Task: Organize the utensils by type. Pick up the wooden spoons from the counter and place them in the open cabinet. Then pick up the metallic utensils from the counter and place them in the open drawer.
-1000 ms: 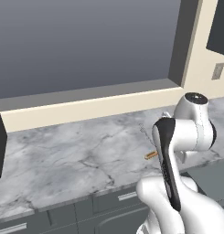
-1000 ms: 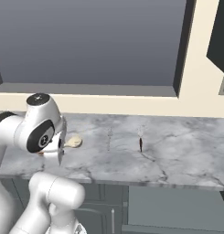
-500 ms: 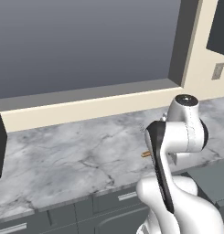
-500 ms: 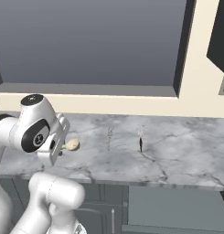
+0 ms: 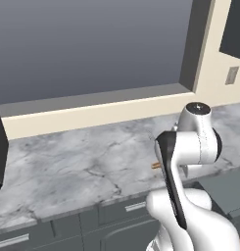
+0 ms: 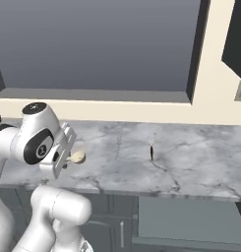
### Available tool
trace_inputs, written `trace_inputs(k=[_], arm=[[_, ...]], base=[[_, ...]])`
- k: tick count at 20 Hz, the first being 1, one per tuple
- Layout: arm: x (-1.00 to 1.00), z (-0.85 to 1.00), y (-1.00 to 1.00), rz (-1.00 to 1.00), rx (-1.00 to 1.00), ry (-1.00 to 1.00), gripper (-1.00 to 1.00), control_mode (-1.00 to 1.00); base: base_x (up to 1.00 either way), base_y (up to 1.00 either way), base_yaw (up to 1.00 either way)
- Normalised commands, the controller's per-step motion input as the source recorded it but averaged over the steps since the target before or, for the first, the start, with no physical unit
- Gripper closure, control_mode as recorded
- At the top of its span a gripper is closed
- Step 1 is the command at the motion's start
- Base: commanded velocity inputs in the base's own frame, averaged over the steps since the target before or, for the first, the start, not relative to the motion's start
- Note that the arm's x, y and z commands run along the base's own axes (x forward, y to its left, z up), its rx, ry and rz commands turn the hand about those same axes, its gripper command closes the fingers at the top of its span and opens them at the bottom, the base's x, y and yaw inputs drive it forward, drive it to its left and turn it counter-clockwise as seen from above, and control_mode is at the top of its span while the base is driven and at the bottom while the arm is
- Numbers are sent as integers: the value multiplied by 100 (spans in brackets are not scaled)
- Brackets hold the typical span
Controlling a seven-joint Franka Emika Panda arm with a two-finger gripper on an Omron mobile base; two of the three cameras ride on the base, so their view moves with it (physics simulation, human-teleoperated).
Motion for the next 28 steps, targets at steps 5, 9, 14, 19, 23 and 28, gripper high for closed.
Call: trace_inputs(k=[5,9,14,19,23,28], arm=[[0,0,0,0,0,0,100,100],[0,0,0,0,0,0,100,100],[0,0,0,0,0,0,100,100],[0,0,0,0,0,0,100,100],[0,0,0,0,0,0,100,100],[0,0,0,0,0,0,100,100]], base=[[-71,0,28],[-61,0,49],[-57,0,61],[-67,0,60],[-85,-3,48],[-99,-16,41]])
